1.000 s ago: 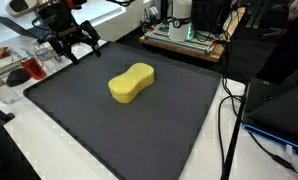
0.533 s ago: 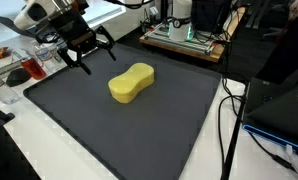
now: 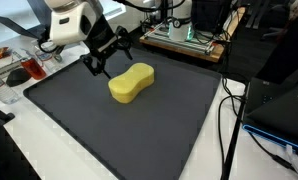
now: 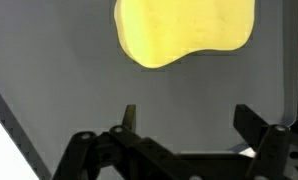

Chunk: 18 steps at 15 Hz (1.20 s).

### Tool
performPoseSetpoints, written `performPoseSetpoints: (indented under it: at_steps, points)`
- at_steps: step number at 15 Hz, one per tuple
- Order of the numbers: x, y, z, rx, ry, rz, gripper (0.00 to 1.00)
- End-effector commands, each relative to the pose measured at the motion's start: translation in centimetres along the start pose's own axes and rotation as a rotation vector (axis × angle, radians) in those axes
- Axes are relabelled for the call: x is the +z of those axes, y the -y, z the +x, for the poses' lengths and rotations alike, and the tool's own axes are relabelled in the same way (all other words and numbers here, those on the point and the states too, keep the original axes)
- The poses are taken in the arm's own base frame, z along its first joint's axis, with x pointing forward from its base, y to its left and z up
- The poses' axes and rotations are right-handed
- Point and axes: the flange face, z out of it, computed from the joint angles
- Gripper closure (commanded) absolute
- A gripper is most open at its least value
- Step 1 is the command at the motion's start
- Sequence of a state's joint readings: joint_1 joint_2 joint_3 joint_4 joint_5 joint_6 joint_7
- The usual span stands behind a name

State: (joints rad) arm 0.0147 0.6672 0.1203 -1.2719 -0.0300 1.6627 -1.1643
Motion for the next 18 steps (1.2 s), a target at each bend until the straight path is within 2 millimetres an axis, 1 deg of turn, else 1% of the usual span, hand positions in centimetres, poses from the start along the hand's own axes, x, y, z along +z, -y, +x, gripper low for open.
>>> performPoseSetpoints:
  at_steps: [1,6,11,13,14,17,18]
  points:
    - [-0.3,1.2,2.0,-0.143,0.135,-0.013,0.0]
    - [-0.7,3.5,4.8,-0.336,0.296,-0.076,0.0]
    - [-1.2,6.8,7.7,-0.548,0.414,-0.139,0.0]
    - [-1.6,8.9,8.7,-0.622,0.415,-0.165,0.0]
    - [-1.6,10.3,8.9,-0.653,0.351,-0.111,0.0]
    - [-1.4,14.2,9.4,-0.684,0.311,-0.091,0.0]
    - [-1.3,15.5,9.3,-0.653,0.307,-0.079,0.0]
